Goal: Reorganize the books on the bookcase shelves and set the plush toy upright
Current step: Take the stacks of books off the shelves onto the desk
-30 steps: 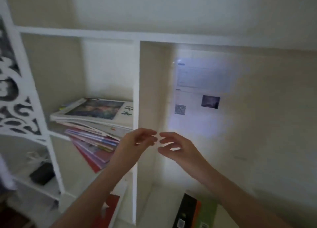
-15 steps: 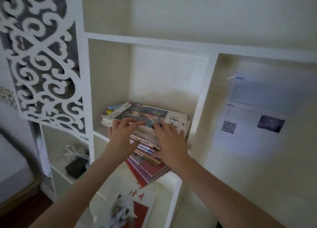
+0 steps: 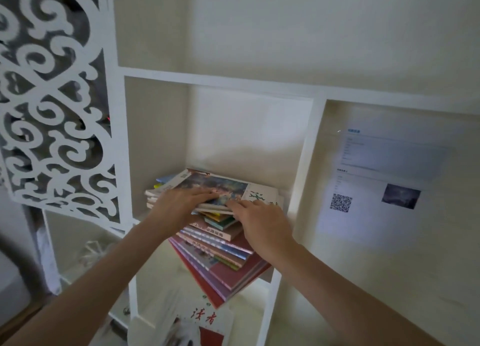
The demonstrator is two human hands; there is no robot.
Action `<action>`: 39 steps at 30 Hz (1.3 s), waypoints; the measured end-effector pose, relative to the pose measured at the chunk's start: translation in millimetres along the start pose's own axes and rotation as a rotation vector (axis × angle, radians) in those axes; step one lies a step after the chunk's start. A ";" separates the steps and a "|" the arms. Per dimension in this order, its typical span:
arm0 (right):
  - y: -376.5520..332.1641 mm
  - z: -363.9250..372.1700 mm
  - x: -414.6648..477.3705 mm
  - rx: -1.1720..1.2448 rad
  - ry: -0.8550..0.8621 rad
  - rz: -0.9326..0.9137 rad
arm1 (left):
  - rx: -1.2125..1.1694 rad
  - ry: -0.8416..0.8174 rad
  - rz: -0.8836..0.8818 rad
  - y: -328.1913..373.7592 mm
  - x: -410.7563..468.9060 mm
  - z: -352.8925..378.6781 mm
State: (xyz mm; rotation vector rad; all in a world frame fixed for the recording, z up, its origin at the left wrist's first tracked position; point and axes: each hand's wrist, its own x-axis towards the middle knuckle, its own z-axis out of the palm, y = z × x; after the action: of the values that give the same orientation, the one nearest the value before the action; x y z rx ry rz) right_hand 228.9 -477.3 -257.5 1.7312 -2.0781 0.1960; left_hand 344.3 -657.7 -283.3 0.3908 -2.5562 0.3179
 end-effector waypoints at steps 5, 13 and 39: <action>-4.7 11.9 -12.1 0.105 0.260 -0.022 | 0.049 0.165 0.126 -13.6 -5.2 6.5; -9.2 29.7 -35.3 0.550 0.496 0.119 | 0.104 0.357 0.175 -14.9 2.1 8.3; -20.8 4.3 17.7 1.193 0.486 0.240 | -0.920 0.495 -0.495 -19.8 -35.9 -104.8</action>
State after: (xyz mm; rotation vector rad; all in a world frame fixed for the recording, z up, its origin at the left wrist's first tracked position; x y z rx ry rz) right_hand 245.7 -499.3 -257.5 1.6294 -1.8277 2.0181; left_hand 429.3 -637.1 -212.4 0.4760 -1.7823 -0.8123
